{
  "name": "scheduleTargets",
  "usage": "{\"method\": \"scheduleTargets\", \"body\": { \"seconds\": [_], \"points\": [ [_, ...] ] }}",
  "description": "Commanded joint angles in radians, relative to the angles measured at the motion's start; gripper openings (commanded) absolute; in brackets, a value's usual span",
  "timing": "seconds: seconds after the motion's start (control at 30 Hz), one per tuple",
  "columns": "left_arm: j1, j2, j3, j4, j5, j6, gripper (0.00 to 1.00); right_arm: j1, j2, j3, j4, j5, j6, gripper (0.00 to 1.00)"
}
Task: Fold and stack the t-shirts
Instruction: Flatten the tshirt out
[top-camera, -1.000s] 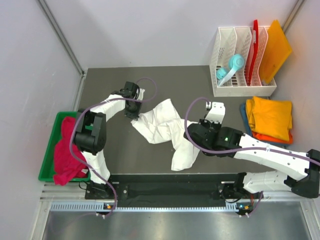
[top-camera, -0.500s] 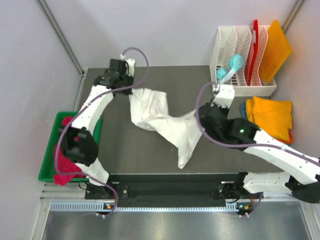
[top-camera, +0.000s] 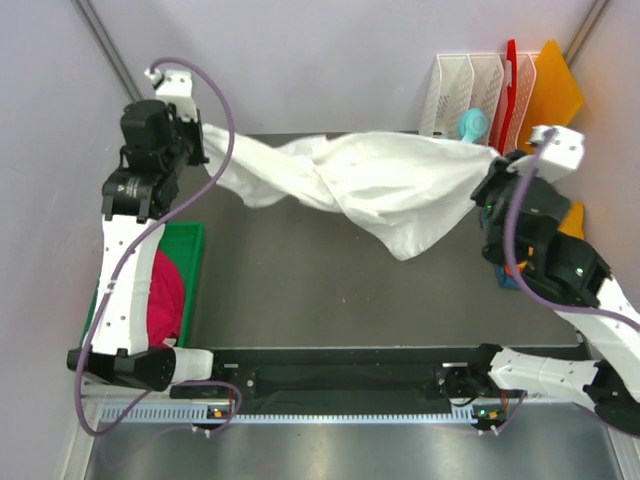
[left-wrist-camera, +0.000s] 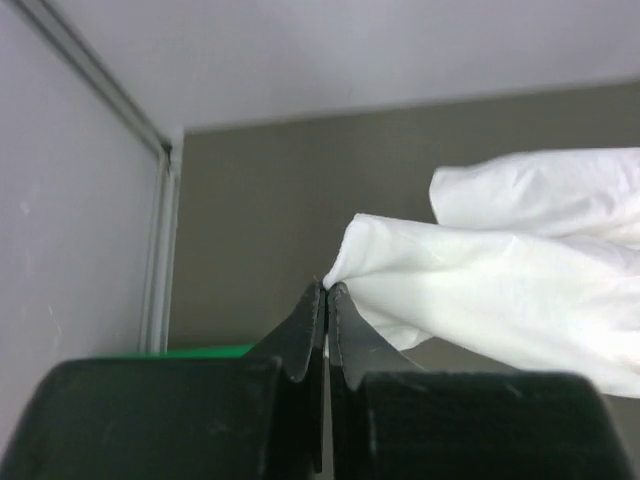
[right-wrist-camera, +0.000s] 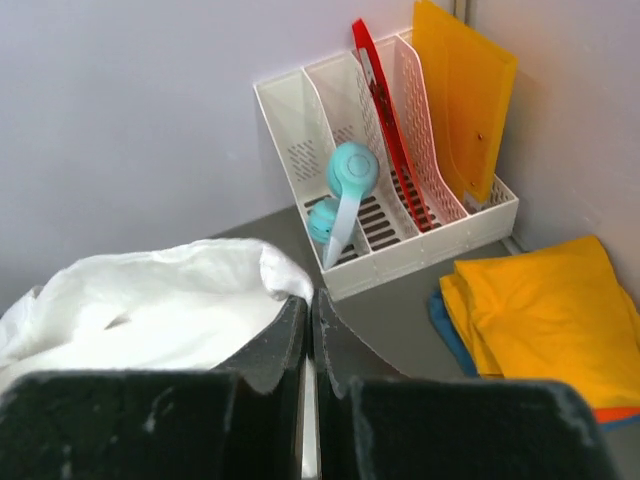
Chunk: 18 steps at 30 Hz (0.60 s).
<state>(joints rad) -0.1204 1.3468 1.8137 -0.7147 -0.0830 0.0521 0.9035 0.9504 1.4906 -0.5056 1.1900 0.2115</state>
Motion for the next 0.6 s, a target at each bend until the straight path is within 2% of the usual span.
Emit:
{"method": "scheduleTargets", "body": {
  "seconds": [0.0,0.07,0.1,0.13,0.2,0.23,0.33,0.37,0.4,0.43,0.47,0.5,0.53,0.57],
  "points": [
    [0.071,-0.027,-0.188,0.013,-0.023,0.005,0.00,-0.014,0.030,-0.033,-0.192,-0.009,0.135,0.00],
    [0.103,-0.076,-0.154,0.050,-0.038,0.012,0.00,-0.011,-0.074,-0.058,0.015,0.003,0.030,0.00],
    [0.110,-0.077,-0.121,0.046,-0.041,0.015,0.00,-0.011,-0.100,-0.076,0.094,-0.001,-0.089,0.00],
    [0.113,-0.074,-0.049,0.037,-0.047,0.018,0.00,-0.012,-0.114,-0.072,0.174,0.005,-0.133,0.00],
    [0.114,-0.052,-0.005,0.014,-0.040,0.025,0.00,-0.014,-0.087,-0.021,0.174,0.043,-0.202,0.00],
    [0.114,-0.041,0.005,0.000,-0.037,0.031,0.00,-0.014,-0.061,0.005,0.098,0.051,-0.230,0.00],
    [0.149,-0.017,0.021,-0.038,-0.034,0.008,0.00,-0.014,0.046,0.106,-0.089,0.002,-0.117,0.00],
    [0.186,-0.041,0.036,-0.026,-0.012,0.002,0.00,0.001,0.050,0.121,-0.077,0.002,-0.113,0.00],
    [0.195,-0.058,0.086,0.009,0.000,-0.001,0.00,0.009,0.036,0.120,-0.026,0.013,-0.185,0.00],
    [0.197,-0.067,0.131,0.020,0.002,0.008,0.00,0.015,0.018,0.116,0.128,0.014,-0.254,0.00],
    [0.196,-0.063,0.188,0.020,0.005,0.014,0.00,0.032,-0.004,0.123,0.195,0.014,-0.309,0.00],
    [0.196,-0.046,0.256,-0.011,0.006,0.015,0.00,0.038,-0.001,0.169,0.250,0.023,-0.407,0.00],
    [0.197,0.004,0.418,-0.035,0.000,0.020,0.00,0.044,0.011,0.210,0.298,0.029,-0.447,0.00],
    [0.197,0.030,0.502,-0.061,-0.001,0.022,0.00,0.057,0.052,0.259,0.300,0.036,-0.510,0.00]
  ]
}}
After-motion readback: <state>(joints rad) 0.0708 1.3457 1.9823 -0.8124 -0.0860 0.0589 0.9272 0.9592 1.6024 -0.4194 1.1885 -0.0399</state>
